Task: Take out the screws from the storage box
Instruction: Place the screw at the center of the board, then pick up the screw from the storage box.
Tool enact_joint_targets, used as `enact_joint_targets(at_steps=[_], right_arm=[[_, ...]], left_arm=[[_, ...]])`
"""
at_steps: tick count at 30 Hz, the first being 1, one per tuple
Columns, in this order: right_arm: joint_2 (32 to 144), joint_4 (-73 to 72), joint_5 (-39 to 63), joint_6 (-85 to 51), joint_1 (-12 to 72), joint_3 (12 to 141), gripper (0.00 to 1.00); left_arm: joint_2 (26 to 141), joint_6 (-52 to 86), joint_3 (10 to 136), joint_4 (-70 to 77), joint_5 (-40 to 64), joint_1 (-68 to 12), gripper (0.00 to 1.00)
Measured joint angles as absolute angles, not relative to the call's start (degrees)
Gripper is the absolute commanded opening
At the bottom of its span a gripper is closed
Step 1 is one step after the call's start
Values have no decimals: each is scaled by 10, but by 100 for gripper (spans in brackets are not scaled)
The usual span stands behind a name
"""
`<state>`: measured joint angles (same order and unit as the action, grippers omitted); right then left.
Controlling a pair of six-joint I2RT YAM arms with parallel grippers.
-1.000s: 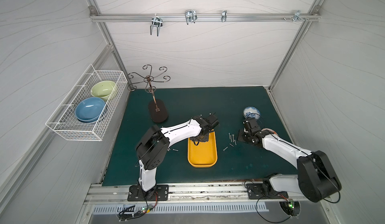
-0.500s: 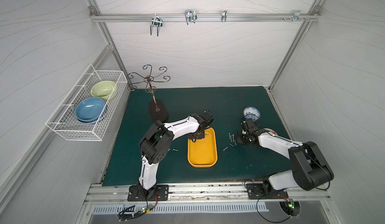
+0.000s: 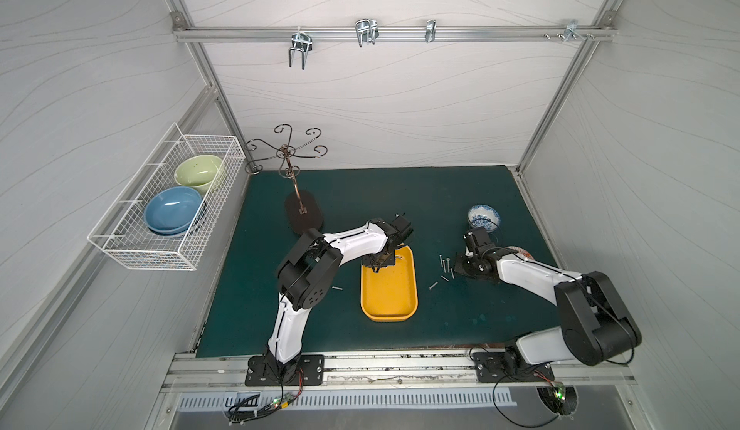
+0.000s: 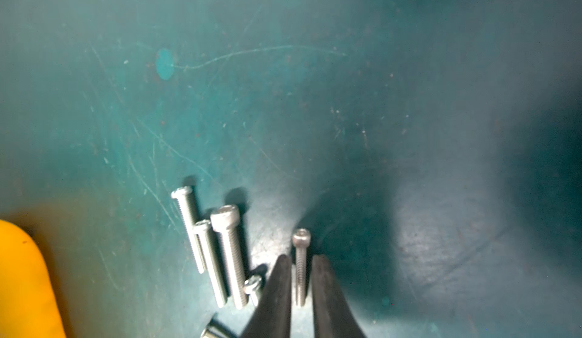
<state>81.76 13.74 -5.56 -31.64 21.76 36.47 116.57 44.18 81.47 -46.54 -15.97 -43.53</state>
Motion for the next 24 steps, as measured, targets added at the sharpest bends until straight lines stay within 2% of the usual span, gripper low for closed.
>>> enact_joint_targets(at_steps=[2, 5, 11, 15, 24], right_arm=[[818, 137, -54, -315, 218, 365, 31], [817, 135, -53, -315, 218, 365, 35], [806, 133, -50, -315, 218, 364, 36], [790, 123, -40, -309, 218, 358, 47], [711, 118, -16, -290, 217, 347, 48]], left_arm=[[1166, 442, 817, -467, -161, -435, 0], [1167, 442, 817, -467, -161, -435, 0], [1167, 442, 817, -467, -159, -434, 0], [1166, 442, 815, -464, -158, -434, 0], [1090, 437, 746, -427, -143, -433, 0]])
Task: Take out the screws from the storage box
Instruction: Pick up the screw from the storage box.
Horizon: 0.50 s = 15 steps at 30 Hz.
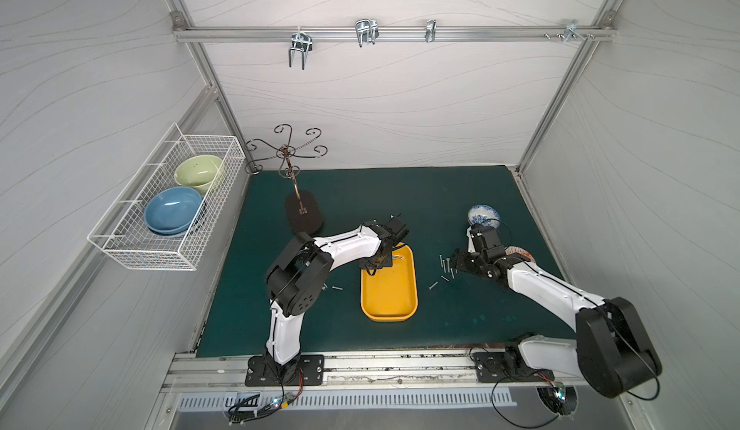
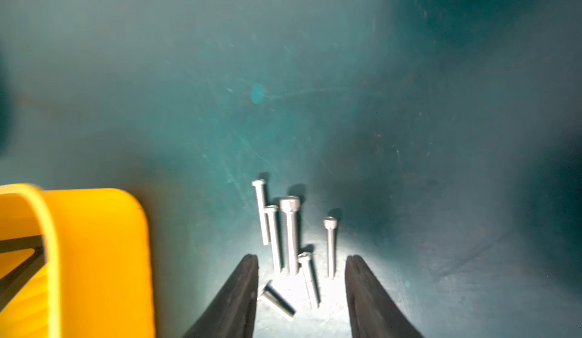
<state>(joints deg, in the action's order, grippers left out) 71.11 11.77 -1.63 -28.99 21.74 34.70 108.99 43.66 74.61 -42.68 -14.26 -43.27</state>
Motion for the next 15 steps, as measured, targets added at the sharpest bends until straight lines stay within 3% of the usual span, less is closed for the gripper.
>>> enact_joint_targets(at_steps=[15], right_arm=[[624, 107, -17, -240, 276, 343, 49]], left_arm=[[919, 438, 675, -397, -126, -433, 0]])
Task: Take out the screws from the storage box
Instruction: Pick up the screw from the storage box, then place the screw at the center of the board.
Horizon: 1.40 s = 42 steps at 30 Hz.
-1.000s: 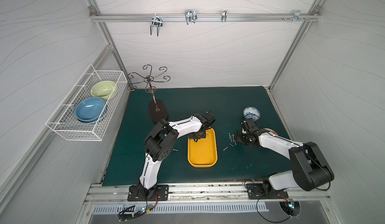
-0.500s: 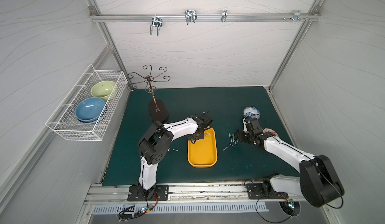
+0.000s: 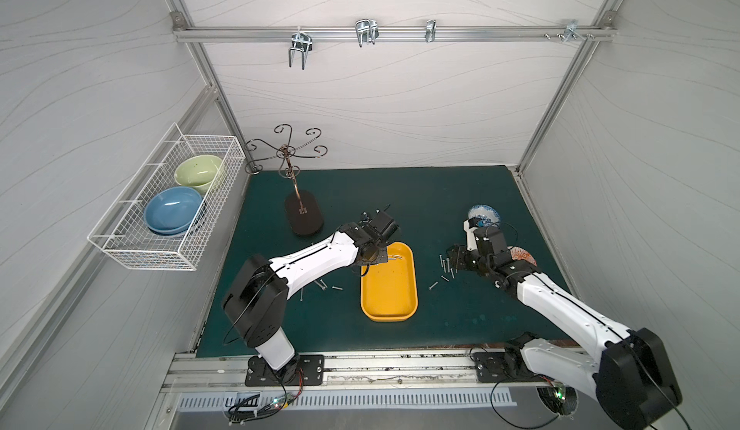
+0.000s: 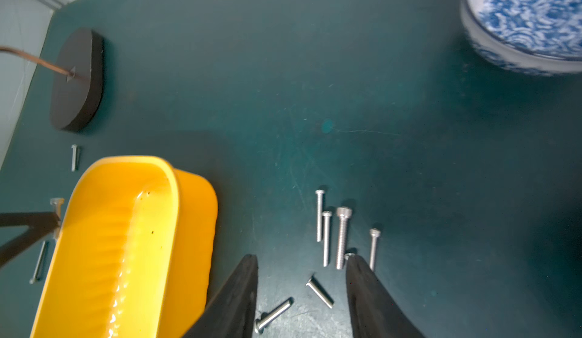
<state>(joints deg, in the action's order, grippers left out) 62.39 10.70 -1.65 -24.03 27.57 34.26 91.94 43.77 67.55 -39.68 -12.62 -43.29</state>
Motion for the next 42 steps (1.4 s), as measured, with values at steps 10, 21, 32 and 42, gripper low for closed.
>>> enact_joint_targets(at_steps=[10, 21, 32, 42], right_arm=[[624, 101, -36, -192, 331, 364, 45], [660, 95, -46, -93, 443, 423, 45], [722, 100, -35, 12, 551, 474, 40], [854, 142, -44, 54, 602, 535, 39]], left_arm=[[797, 455, 611, -396, -116, -423, 0], [698, 489, 460, -393, -51, -291, 0], [619, 512, 401, -403, -60, -245, 0], [582, 528, 327, -406, -51, -160, 0]])
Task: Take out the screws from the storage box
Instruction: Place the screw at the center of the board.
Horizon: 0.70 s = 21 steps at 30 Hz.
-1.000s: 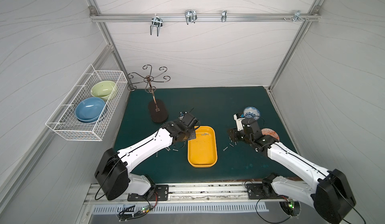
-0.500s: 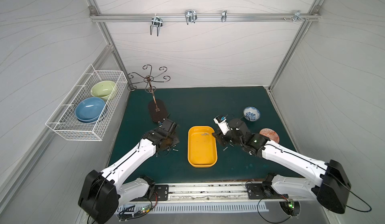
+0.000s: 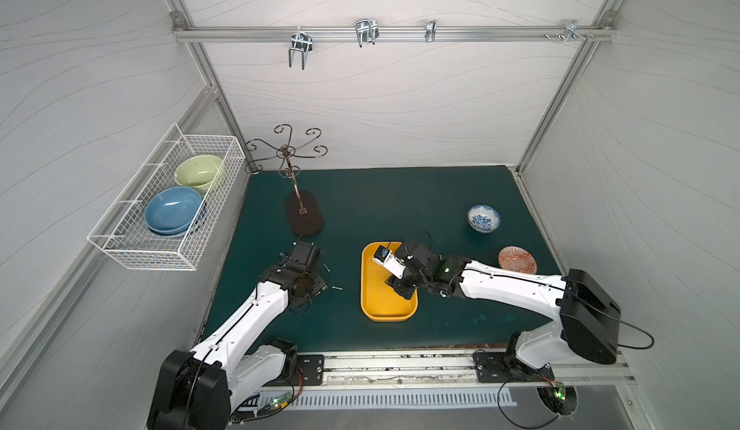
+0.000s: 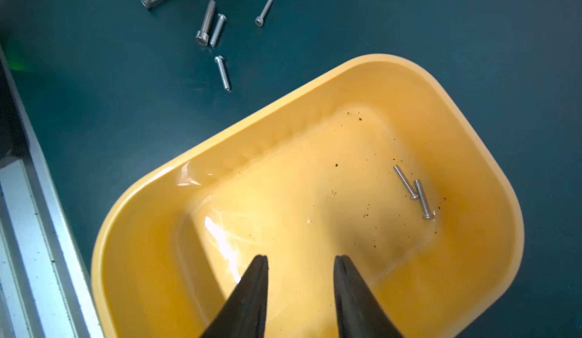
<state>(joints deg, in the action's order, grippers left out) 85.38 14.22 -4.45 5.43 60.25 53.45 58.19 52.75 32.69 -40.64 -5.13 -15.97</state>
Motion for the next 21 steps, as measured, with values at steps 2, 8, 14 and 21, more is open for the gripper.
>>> enact_joint_targets(at_steps=[2, 8, 14, 21], right_arm=[[862, 151, -55, 56, 602, 543, 41], [923, 174, -74, 55, 588, 597, 38], [1003, 197, -73, 56, 551, 655, 33], [1037, 216, -72, 60, 536, 673, 31]], left_arm=[[576, 528, 319, -405, -51, -151, 0], [585, 529, 298, -400, -47, -135, 0], [604, 529, 297, -385, -41, -128, 0], [613, 529, 297, -371, -40, -126, 0]])
